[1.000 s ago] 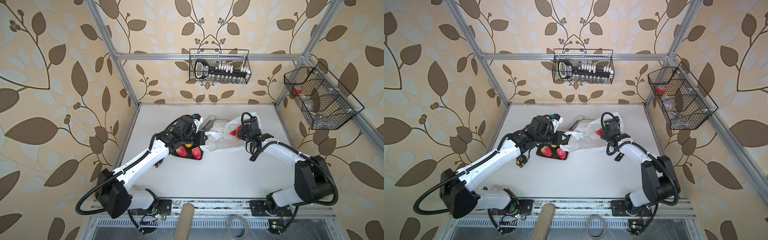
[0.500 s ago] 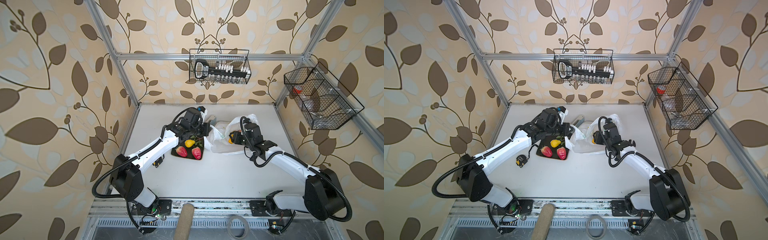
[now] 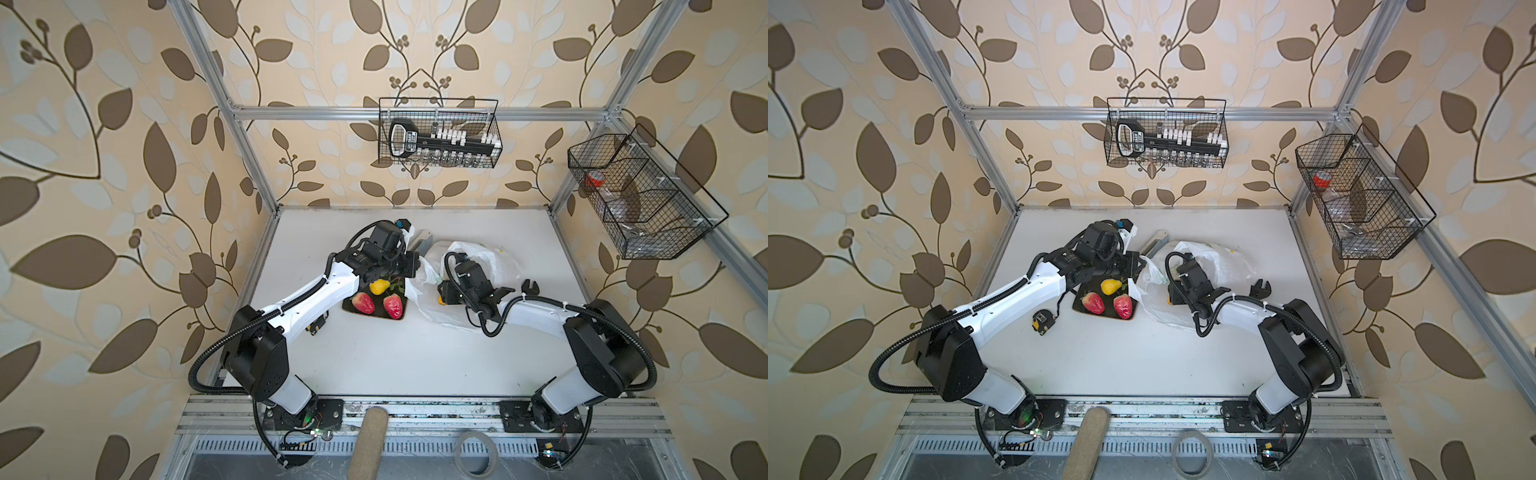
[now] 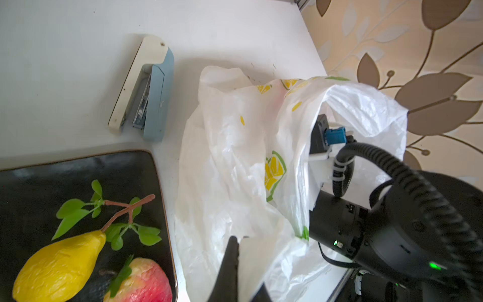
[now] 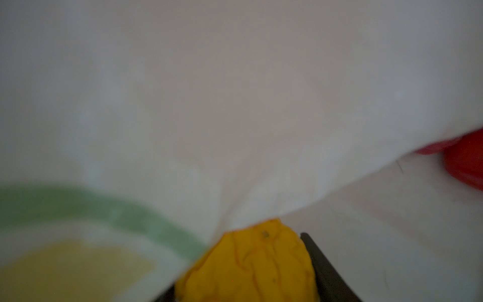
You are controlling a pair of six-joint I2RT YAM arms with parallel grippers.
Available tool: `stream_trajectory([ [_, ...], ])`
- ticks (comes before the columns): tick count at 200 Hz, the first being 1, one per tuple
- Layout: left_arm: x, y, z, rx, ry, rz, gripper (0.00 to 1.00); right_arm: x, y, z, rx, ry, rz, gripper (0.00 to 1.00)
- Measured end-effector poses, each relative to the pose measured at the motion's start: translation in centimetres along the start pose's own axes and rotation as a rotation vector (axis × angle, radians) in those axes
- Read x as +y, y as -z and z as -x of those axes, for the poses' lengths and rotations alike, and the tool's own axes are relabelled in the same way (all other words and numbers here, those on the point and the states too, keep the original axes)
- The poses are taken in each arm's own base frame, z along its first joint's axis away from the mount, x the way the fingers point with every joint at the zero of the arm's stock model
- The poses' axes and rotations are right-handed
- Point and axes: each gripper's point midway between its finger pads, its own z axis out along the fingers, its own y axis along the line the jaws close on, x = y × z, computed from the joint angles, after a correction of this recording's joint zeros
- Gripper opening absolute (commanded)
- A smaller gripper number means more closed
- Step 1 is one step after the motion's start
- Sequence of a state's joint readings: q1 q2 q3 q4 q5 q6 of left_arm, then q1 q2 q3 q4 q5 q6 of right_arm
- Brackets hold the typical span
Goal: Take the fake fruits out of the plastic bag
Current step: 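Lift the yellow mango up out of the bag with the right gripper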
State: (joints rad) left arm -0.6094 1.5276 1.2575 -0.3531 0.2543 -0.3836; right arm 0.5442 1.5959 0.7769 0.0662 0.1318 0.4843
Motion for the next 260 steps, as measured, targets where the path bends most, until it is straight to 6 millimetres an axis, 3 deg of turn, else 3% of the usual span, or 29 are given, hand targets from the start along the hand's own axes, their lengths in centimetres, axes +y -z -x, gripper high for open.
stream_trajectory([
  [46, 0.3, 0.3, -0.7, 0.013, 0.003, 0.007, 0.0, -0.7, -0.5, -1.1, 0.037, 0.003, -0.037, 0.81],
  [96, 0.2, 0.4, -0.6, 0.008, 0.002, 0.005, 0.0, -1.5, 0.5, -2.1, 0.102, -0.102, -0.105, 0.83],
  [144, 0.2, 0.4, -0.7, 0.009, 0.002, 0.005, 0.0, -2.1, 1.1, -3.2, 0.144, -0.254, -0.156, 0.74],
  [198, 0.2, 0.4, -0.7, 0.012, 0.003, 0.007, 0.0, -1.7, -0.7, -1.6, 0.115, -0.286, -0.187, 0.69],
  [237, 0.3, 0.5, -0.8, 0.016, 0.004, 0.009, 0.0, -1.8, -1.5, -1.3, 0.104, -0.267, -0.206, 0.56],
  [260, 0.2, 0.6, -0.8, 0.012, 0.003, 0.007, 0.0, -1.9, -1.5, -1.2, 0.103, -0.263, -0.207, 0.53],
])
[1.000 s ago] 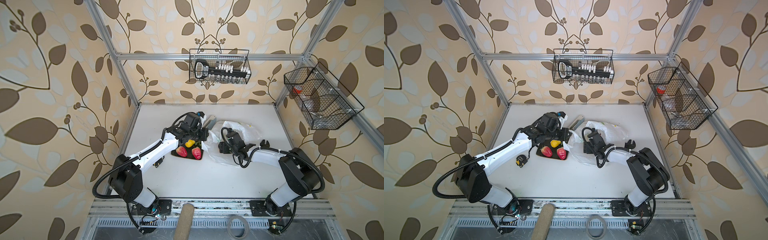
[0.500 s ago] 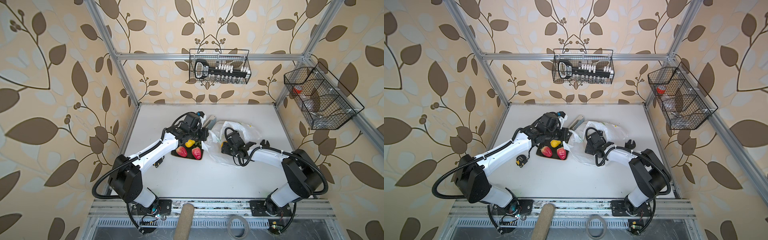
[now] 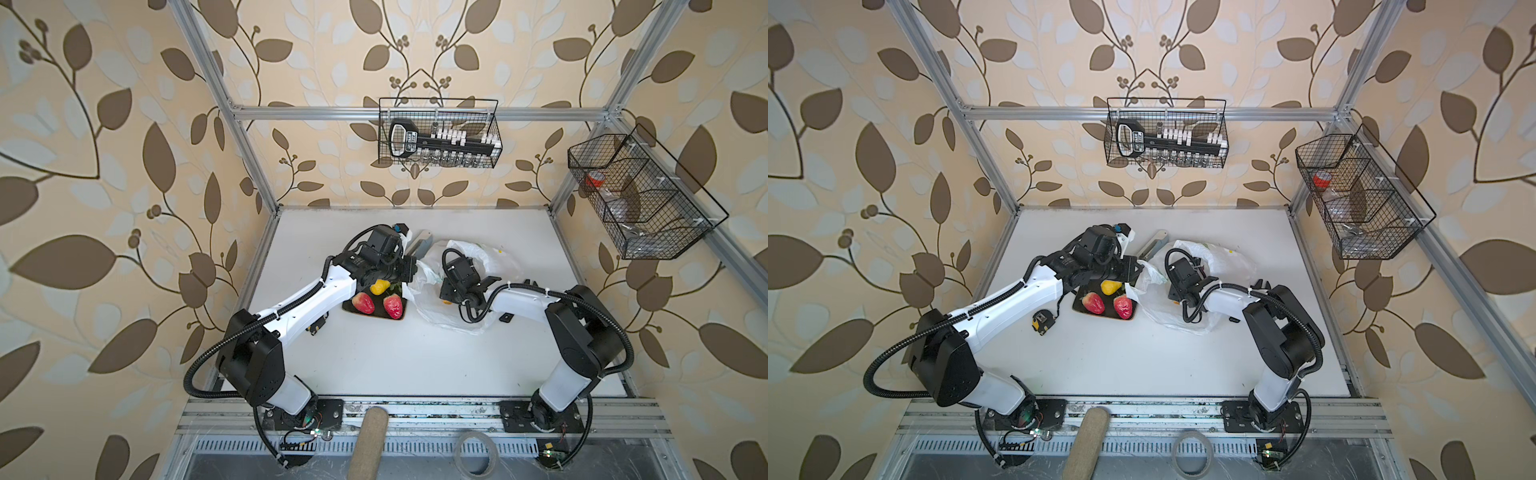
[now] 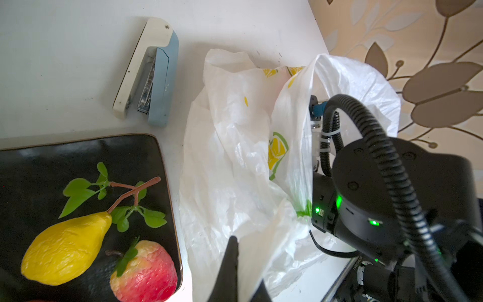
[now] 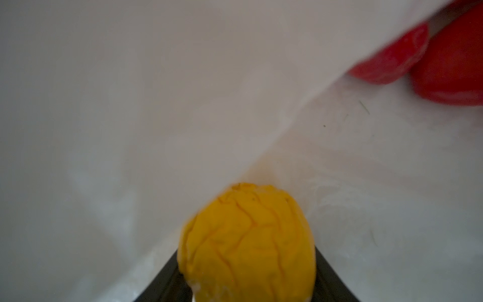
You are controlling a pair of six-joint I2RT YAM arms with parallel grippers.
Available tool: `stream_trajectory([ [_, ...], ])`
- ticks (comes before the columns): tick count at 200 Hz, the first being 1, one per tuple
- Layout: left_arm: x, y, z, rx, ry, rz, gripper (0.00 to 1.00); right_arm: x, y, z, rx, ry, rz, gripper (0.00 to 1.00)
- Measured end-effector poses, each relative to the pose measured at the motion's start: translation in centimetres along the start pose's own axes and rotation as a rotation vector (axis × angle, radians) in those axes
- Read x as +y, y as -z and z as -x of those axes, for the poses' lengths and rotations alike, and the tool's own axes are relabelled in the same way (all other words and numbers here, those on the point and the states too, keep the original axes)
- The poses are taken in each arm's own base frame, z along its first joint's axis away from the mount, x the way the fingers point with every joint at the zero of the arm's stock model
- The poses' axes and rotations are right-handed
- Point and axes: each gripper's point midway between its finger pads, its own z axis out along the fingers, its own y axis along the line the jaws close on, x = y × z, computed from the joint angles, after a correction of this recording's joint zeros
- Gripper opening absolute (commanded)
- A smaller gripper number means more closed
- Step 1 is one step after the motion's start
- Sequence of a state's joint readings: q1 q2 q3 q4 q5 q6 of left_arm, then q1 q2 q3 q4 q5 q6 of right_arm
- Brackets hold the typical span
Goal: Take the fake fruits out of the plastic bag
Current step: 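Lift the yellow mango up out of the bag with the right gripper, then carry the yellow mango over the black mat and lower it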
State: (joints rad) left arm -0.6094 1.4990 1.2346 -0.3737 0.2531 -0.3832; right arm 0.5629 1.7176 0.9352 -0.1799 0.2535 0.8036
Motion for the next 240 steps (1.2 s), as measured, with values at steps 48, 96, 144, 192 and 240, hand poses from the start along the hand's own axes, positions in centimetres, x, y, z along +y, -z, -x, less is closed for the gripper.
stream_trajectory([
  [48, -0.1, 0.1, 0.1, -0.003, -0.001, -0.001, 0.0, 0.6, 3.4, -0.1, -0.04, 0.047, 0.06, 0.53],
  [96, 0.0, 0.1, 0.1, -0.005, 0.002, 0.001, 0.0, 2.4, 9.6, -1.7, -0.125, 0.152, 0.218, 0.52],
  [144, 0.2, 0.1, 0.2, -0.012, 0.016, 0.016, 0.06, 4.0, 15.1, -4.5, -0.238, 0.356, 0.427, 0.47],
  [192, -0.1, 0.1, 0.1, -0.003, 0.023, -0.004, 0.55, 5.1, 18.8, -4.8, -0.325, 0.522, 0.564, 0.46],
  [240, -1.4, 2.8, 0.2, -0.048, -0.01, -0.053, 0.94, 7.6, 19.7, -7.1, -0.324, 0.731, 0.65, 0.46],
])
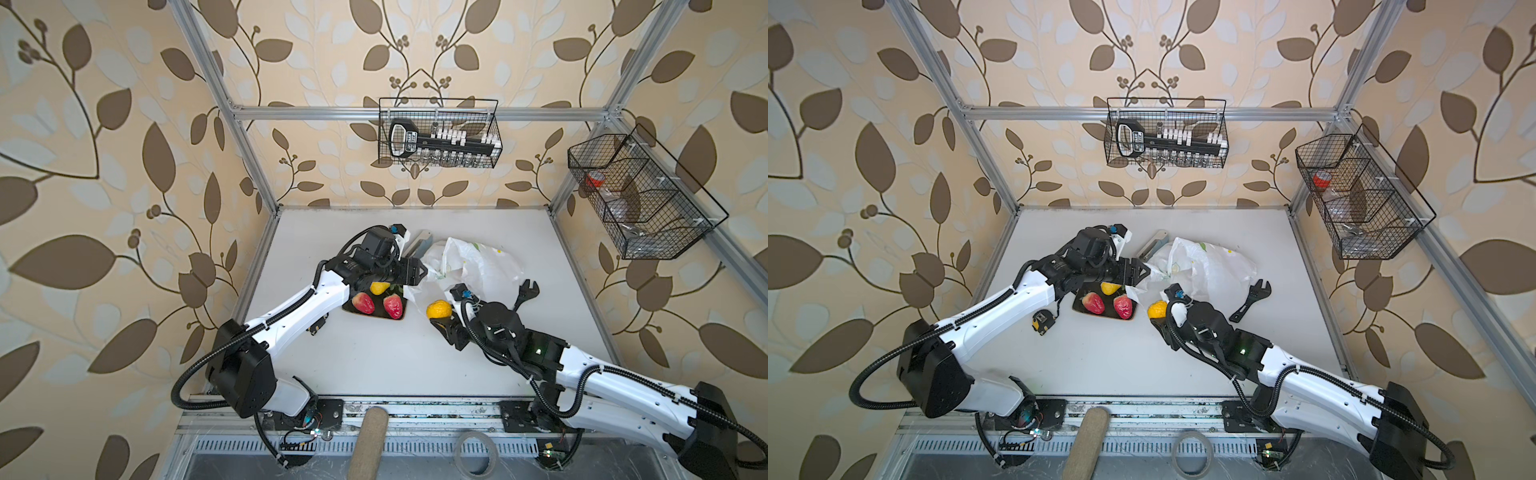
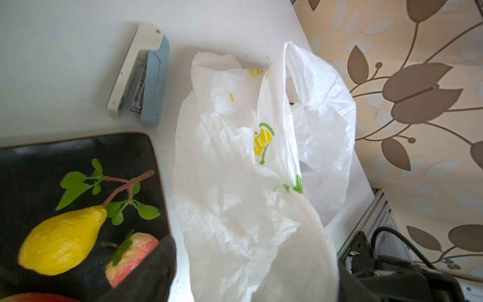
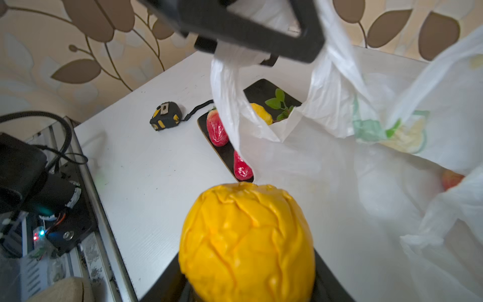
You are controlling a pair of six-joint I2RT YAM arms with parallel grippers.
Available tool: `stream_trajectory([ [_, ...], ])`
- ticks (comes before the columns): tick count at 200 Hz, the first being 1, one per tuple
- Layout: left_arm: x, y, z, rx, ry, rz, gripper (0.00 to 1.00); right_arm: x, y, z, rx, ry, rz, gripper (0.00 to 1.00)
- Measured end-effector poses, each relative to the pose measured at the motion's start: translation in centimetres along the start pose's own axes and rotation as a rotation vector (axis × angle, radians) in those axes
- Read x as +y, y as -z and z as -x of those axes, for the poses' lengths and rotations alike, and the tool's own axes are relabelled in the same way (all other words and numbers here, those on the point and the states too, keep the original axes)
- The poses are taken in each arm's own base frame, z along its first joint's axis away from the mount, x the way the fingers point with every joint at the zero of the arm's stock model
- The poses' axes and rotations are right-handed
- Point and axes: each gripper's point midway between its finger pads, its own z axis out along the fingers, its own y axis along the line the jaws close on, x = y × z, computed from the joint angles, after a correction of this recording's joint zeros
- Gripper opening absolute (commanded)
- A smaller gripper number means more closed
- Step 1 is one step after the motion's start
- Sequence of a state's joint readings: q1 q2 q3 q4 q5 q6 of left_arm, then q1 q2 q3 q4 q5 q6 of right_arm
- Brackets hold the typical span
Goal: Take the fake fruits out of the plastic bag
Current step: 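Carry the yellow mango over the black mat and lower it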
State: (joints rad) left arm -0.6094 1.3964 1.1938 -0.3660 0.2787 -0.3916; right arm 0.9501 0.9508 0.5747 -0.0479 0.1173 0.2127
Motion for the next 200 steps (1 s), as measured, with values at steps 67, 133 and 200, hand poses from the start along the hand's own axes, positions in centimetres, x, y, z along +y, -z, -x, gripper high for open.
stream_trajectory([
  [67, -1.1, 10.2, 5.8, -0.312, -0.038, 0.131, 0.98, 6.4, -5.7, 0.6, 0.062, 0.165, 0.132, 0.46],
  [133, 2.6, 17.0, 7.5, -0.502, 0.018, 0.41, 0.96, 7.3, -14.0, 1.3, 0.118, 0.111, -0.037, 0.4],
  [200, 4.3, 19.3, 6.8, -0.556, 0.055, 0.504, 0.96, 2.9, -19.0, -1.0, 0.21, -0.03, -0.241, 0.42],
])
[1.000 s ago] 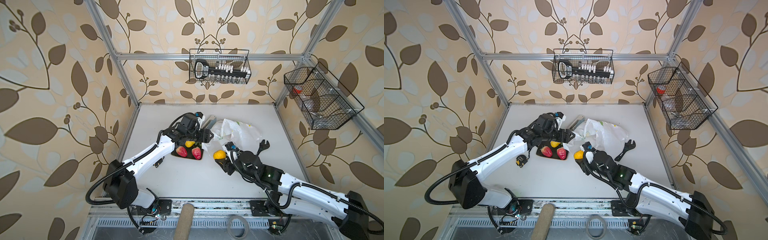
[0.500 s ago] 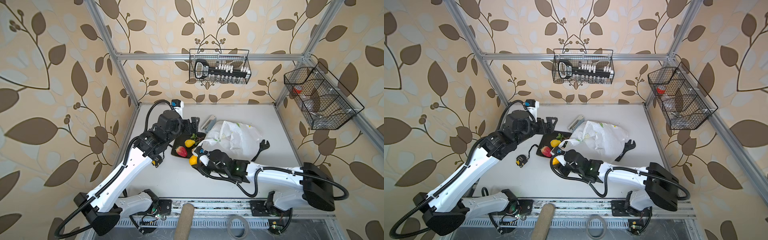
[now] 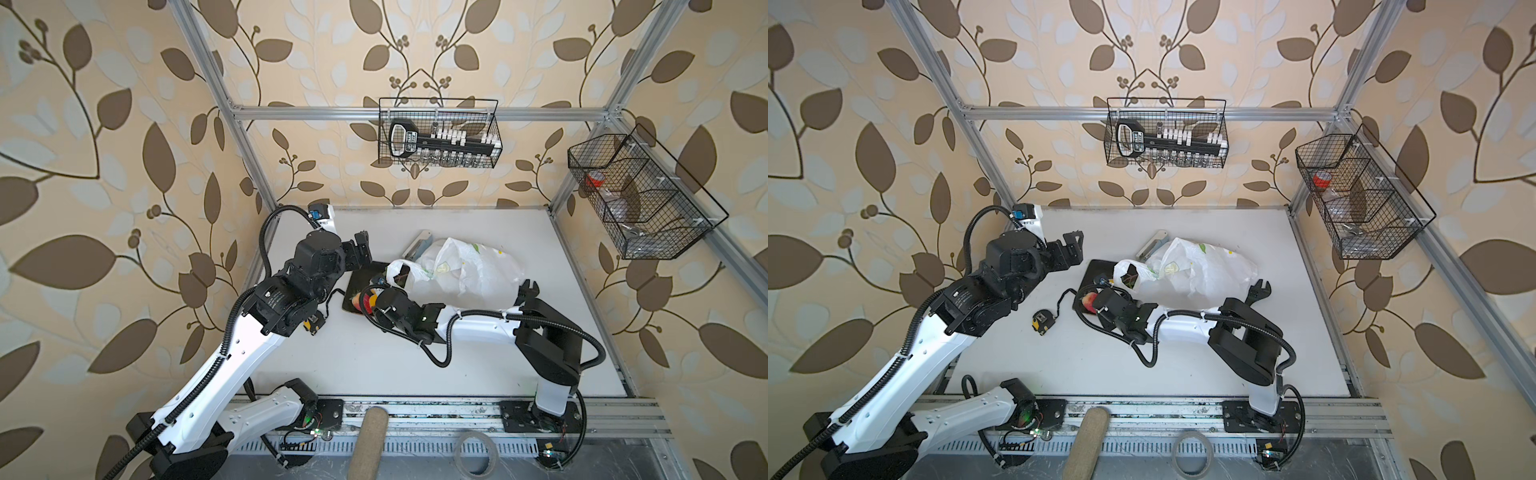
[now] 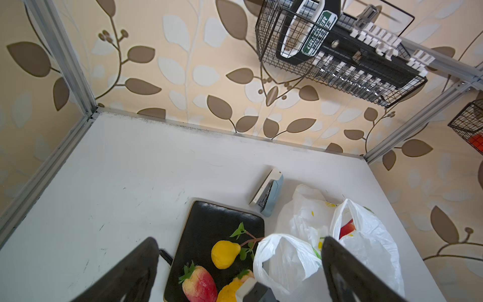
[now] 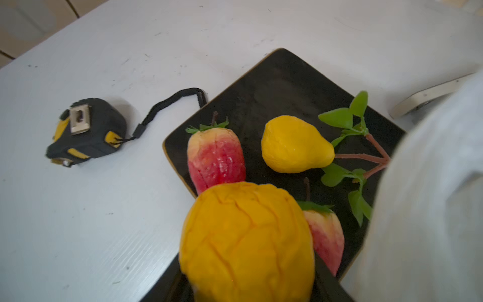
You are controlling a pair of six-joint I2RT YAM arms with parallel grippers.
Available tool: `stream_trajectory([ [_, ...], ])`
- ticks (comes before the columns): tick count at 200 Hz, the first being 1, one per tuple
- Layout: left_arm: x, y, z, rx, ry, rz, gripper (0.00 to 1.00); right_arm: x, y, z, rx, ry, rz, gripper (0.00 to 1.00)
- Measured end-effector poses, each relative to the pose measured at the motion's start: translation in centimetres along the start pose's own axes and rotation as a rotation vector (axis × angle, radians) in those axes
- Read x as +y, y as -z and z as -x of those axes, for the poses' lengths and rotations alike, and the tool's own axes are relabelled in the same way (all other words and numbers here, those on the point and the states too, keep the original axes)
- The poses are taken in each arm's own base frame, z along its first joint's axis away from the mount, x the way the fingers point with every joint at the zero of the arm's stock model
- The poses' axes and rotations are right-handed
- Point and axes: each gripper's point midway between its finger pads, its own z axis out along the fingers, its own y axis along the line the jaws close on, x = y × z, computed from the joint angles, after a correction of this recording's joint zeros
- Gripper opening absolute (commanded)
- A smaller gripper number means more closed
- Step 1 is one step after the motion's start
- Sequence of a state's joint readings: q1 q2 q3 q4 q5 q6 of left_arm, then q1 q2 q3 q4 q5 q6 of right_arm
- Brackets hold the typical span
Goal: Take the fake fruits out of the plastic bag
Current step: 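Carry the yellow mango over the black mat and lower it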
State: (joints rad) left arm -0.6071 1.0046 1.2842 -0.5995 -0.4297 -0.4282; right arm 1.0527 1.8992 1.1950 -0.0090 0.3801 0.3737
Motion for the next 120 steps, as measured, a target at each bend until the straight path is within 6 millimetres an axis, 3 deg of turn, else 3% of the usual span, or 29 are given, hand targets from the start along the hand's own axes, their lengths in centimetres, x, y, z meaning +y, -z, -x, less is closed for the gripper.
stream_trajectory([
  [50, 0.3, -0.2, -0.7, 0.018, 0.005, 0.012, 0.95, -1.2, -2.5, -0.1, 0.036, -0.026, -0.044, 0.54],
  [82, 0.3, -0.2, -0.7, 0.017, 0.01, 0.012, 0.95, -1.4, -2.9, -0.7, 0.055, -0.024, -0.053, 0.67],
  [120, 0.3, -0.1, -0.7, 0.016, 0.011, 0.012, 0.96, -1.4, -2.9, -0.8, 0.059, -0.027, -0.054, 0.72],
])
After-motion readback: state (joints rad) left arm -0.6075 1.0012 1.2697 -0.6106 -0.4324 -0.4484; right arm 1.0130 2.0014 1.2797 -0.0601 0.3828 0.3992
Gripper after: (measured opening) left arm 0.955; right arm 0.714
